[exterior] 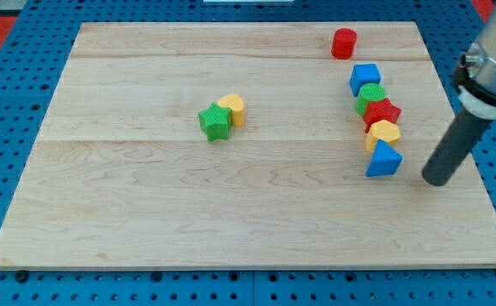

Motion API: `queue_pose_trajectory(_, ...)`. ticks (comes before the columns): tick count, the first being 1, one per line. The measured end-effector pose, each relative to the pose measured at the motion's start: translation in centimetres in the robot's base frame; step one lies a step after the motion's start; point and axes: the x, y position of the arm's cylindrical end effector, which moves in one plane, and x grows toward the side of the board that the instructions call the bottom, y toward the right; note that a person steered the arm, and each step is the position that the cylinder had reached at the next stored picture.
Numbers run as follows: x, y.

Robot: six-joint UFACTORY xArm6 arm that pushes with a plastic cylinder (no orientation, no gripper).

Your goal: Move the blue triangle closer to the green star and yellow heart

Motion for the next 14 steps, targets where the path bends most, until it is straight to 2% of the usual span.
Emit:
queue_pose_trajectory(2, -1.8, -7.6)
queue_pose_trajectory(3, -1.9, -5.0)
queue_pose_trajectory(4, -2.0, 0.1)
queue_pose_trajectory(5, -3.3, -0.4)
queue_pose_trajectory(10, -7.0, -15.3)
queue_pose_trajectory(11, -7.0, -16.8)
queue_pose_trajectory(13, -3.8, -15.7)
queue_pose_trajectory(14, -3.4, -17.3)
